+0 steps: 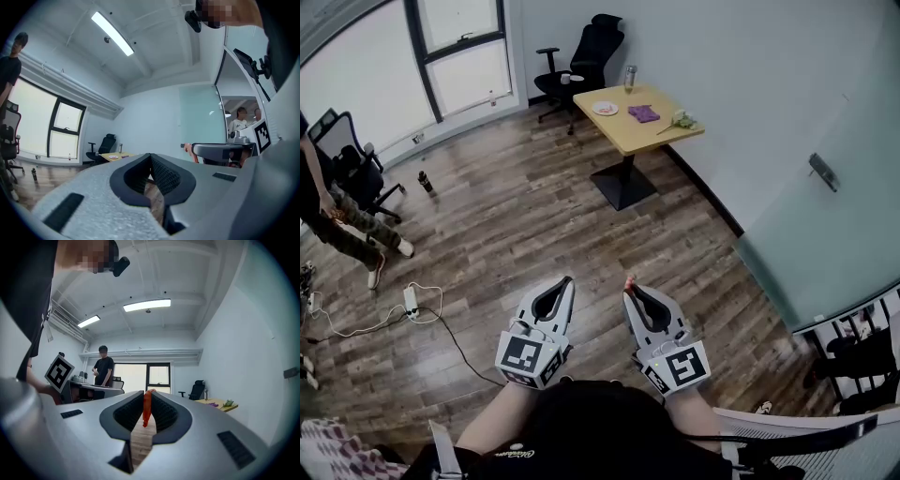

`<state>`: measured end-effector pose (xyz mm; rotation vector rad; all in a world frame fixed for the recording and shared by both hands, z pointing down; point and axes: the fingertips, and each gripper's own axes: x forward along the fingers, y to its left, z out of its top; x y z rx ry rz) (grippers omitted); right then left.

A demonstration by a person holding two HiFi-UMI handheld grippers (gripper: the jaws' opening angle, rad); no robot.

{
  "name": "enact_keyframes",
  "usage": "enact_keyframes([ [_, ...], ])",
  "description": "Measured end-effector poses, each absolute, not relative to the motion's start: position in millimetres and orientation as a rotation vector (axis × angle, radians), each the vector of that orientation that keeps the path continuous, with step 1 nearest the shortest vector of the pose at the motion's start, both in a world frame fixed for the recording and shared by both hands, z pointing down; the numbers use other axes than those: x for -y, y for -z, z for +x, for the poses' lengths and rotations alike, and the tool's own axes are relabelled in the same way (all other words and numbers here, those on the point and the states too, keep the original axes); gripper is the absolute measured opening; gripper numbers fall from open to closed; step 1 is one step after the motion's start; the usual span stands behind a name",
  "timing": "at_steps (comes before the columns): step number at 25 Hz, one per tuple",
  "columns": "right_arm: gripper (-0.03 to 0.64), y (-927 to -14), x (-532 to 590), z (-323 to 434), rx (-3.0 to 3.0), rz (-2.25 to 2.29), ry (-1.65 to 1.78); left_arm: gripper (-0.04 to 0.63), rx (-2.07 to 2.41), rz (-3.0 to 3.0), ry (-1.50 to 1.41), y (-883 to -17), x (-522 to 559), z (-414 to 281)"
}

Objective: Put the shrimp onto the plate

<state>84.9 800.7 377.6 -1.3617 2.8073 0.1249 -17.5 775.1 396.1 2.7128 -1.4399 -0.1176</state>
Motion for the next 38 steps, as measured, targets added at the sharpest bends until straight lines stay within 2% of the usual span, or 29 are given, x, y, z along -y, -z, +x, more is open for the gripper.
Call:
enact_keyframes([
  [21,0.048,-391.9,-772.0,14.3,-2.797,-1.423,-0.094,0.002,1.366,2.729,0.117,-417.4,-741.1,-90.1],
  [38,0.048,-404.8,-686.1,-0.5,-2.84,-1.358,-0.086,0.002,1.401,2.713,0.073,-424.6,-662.8,-100.7],
])
